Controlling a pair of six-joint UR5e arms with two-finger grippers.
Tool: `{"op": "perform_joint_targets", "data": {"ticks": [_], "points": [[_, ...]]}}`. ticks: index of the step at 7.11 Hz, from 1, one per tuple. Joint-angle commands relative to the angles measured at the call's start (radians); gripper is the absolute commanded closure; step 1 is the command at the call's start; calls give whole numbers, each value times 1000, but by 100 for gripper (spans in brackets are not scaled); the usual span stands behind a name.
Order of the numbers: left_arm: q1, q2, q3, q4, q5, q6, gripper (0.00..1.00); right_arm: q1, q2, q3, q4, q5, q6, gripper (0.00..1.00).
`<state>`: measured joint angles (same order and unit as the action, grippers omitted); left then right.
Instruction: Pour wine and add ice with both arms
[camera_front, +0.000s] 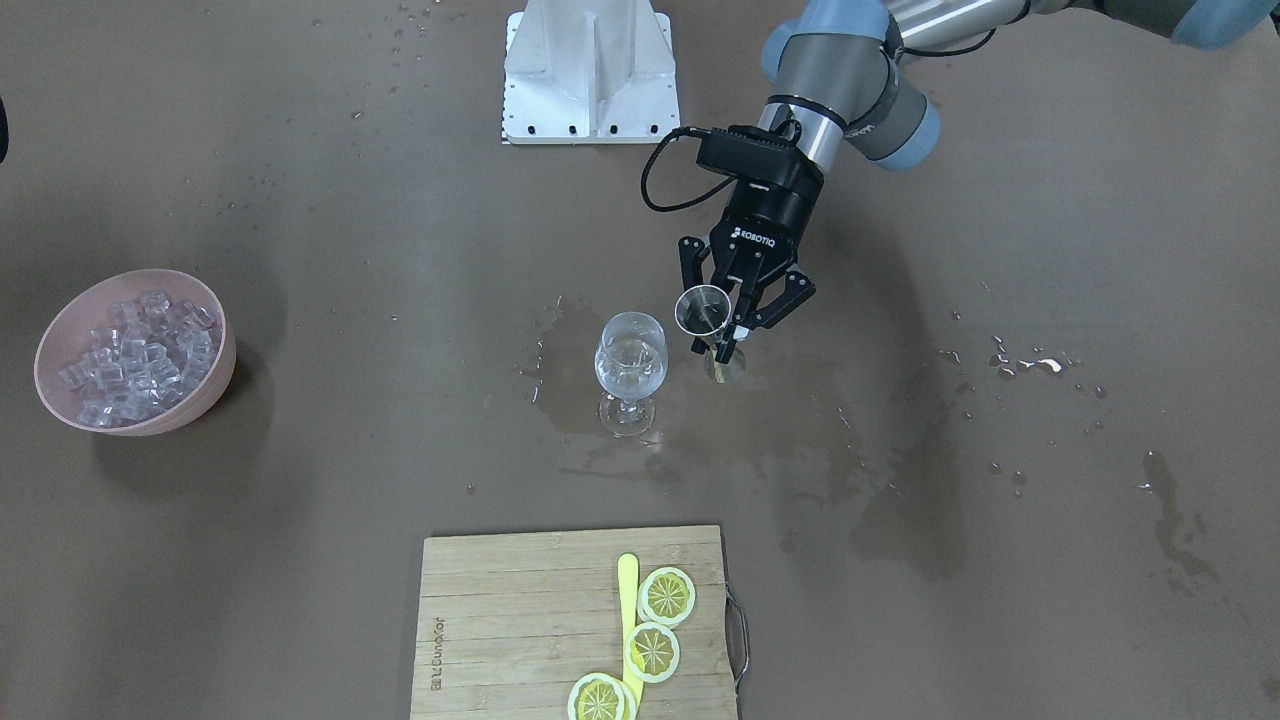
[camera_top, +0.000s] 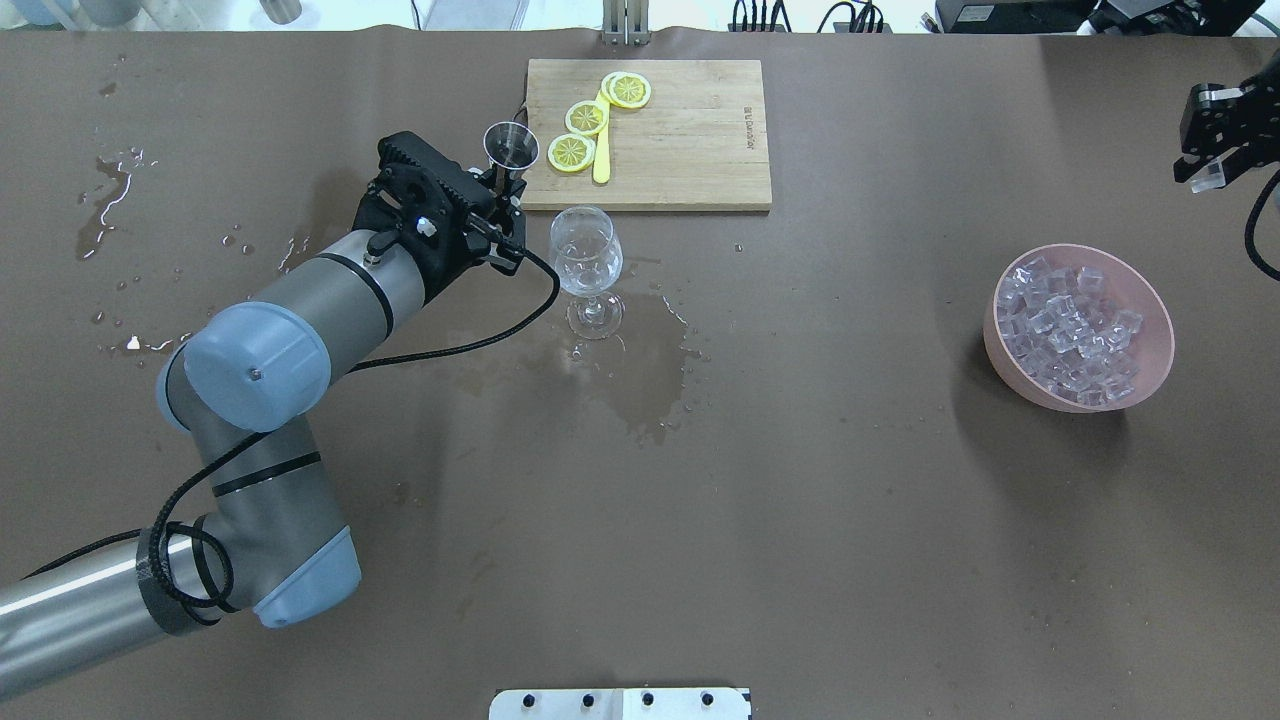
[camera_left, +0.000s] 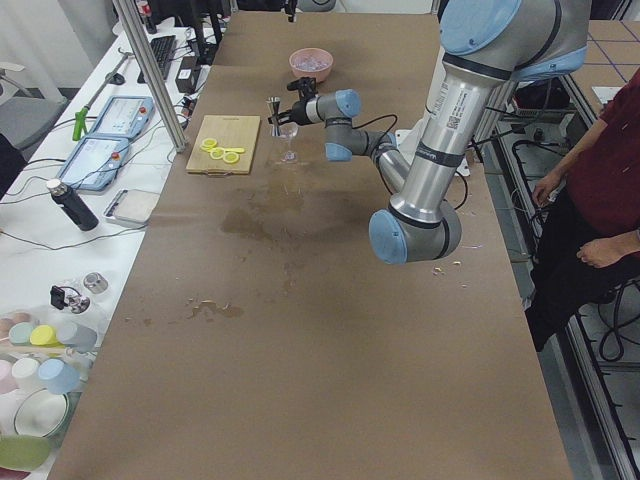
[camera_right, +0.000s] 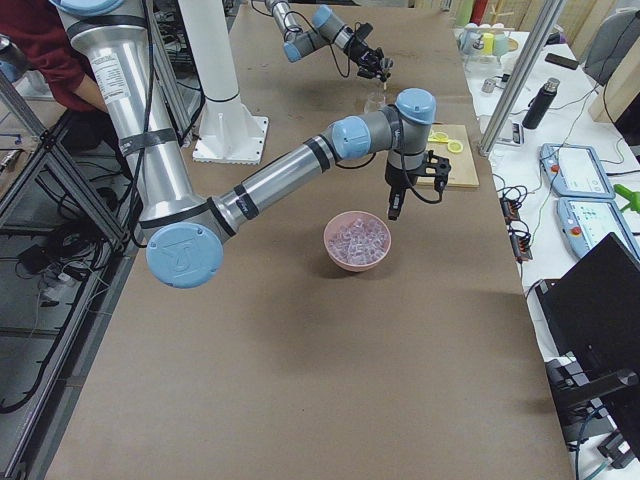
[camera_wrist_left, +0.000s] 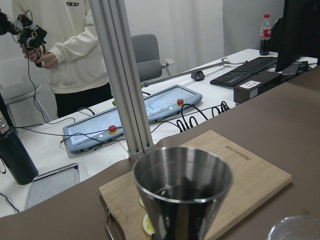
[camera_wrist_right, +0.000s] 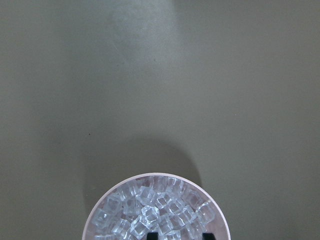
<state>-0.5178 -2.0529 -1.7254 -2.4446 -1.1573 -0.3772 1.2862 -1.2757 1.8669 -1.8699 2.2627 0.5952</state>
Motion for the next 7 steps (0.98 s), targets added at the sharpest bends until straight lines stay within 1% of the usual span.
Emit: {"op": "perform_joint_targets", "data": {"ticks": [1,2,3,7], "points": [[1,-6,1,29,4,93,100,1,-2,0,0,1,0,77],[-1,-7,0,45,5,177,100,1,1,-2,0,1,0,77],[-1,-1,0,45,25,205,100,1,1,0,0,1,0,77],[-1,-4,0,52,47,368,100,-1,4,5,0,12,2,77]]}}
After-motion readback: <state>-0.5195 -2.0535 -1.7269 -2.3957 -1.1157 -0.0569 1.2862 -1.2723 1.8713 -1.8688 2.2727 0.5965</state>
